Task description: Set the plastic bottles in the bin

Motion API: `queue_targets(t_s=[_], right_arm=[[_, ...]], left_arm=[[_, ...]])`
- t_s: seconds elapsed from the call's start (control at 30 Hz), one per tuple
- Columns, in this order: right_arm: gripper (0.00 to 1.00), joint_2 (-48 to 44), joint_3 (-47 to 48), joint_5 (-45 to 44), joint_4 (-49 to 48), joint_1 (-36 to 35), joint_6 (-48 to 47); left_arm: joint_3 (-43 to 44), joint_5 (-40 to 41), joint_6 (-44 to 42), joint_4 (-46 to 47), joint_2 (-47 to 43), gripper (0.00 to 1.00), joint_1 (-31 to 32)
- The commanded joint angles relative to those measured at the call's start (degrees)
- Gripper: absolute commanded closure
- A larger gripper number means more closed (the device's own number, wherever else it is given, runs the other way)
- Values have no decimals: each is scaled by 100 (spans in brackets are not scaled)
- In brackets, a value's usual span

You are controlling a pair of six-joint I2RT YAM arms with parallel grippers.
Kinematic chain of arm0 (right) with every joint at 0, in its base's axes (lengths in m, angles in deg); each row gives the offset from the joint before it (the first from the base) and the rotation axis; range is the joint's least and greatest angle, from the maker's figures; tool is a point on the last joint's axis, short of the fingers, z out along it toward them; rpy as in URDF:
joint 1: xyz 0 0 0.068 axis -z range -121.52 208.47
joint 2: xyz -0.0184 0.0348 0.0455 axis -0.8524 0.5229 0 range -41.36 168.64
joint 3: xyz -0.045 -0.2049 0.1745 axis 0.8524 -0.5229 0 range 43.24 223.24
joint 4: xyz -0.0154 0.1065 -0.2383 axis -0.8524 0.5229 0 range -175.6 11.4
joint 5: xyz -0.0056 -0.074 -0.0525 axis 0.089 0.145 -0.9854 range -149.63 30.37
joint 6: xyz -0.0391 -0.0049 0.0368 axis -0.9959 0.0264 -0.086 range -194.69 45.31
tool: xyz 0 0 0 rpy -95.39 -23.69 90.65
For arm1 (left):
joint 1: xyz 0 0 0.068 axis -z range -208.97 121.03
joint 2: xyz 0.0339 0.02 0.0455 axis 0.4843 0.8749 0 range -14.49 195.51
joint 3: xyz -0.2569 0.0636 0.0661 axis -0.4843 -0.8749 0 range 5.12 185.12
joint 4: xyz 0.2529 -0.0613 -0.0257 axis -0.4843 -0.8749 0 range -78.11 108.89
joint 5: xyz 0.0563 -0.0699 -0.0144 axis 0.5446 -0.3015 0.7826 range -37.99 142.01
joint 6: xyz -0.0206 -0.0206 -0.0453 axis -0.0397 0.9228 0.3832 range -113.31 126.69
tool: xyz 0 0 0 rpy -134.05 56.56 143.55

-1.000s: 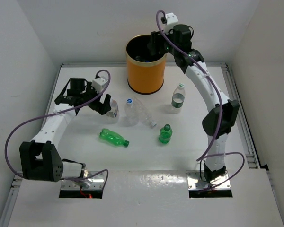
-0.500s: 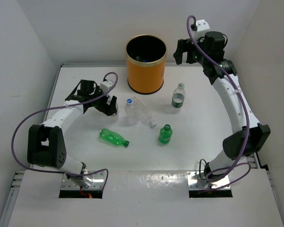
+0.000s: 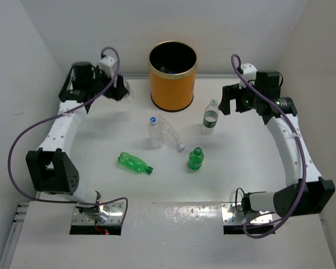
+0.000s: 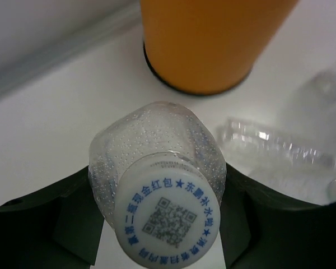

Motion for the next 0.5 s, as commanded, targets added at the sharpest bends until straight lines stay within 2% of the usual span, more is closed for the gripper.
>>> queue_targets(t_s=[0.0, 0.23, 0.33, 0.47], right_arm=[[0, -595, -308, 191, 157, 78, -114], [0, -1081, -985, 103, 70, 96, -88], [0, -1169, -1152, 51, 26, 95, -123], [0, -1160, -1424, -169, -263, -10, -448]], left_arm=[[1222, -486, 606, 755, -67, 82, 49], [2376, -504, 1442, 2319, 643, 80, 709], [3033, -363, 1608, 2373, 1337, 79, 902], [3835, -311, 2240, 2541, 2286, 78, 903]])
